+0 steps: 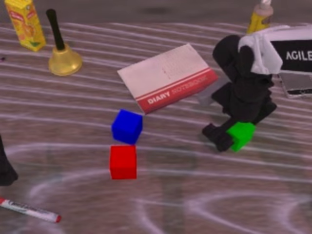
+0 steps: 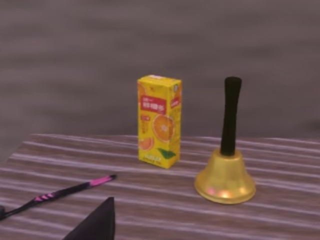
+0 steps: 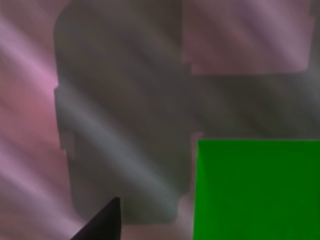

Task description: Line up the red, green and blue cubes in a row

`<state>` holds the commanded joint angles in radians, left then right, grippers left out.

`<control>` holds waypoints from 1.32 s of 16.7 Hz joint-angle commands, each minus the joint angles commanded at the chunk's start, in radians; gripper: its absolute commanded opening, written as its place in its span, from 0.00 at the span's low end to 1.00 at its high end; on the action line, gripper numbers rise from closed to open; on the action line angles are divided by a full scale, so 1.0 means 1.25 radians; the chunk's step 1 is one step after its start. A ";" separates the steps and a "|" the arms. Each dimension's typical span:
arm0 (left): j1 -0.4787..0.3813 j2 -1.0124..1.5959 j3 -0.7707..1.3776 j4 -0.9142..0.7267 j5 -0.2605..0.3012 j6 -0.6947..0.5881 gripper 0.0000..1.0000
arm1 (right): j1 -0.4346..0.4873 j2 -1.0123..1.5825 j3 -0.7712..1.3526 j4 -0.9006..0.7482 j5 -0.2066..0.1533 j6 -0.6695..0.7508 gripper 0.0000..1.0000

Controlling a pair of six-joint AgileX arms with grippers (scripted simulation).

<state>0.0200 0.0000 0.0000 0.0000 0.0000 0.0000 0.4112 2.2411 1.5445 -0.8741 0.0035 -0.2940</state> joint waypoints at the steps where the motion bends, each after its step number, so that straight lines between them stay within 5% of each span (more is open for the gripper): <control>1: 0.000 0.000 0.000 0.000 0.000 0.000 1.00 | 0.000 0.000 0.000 0.000 0.000 0.000 0.77; 11: 0.000 0.000 0.000 0.000 0.000 0.000 1.00 | 0.000 0.000 0.000 0.000 0.000 0.000 0.02; 22: 0.000 0.000 0.000 0.000 0.000 0.000 1.00 | 0.000 -0.007 0.012 -0.015 0.000 -0.001 0.00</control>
<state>0.0200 0.0000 0.0000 0.0000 0.0000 0.0000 0.4112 2.2319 1.5589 -0.8929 0.0040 -0.2947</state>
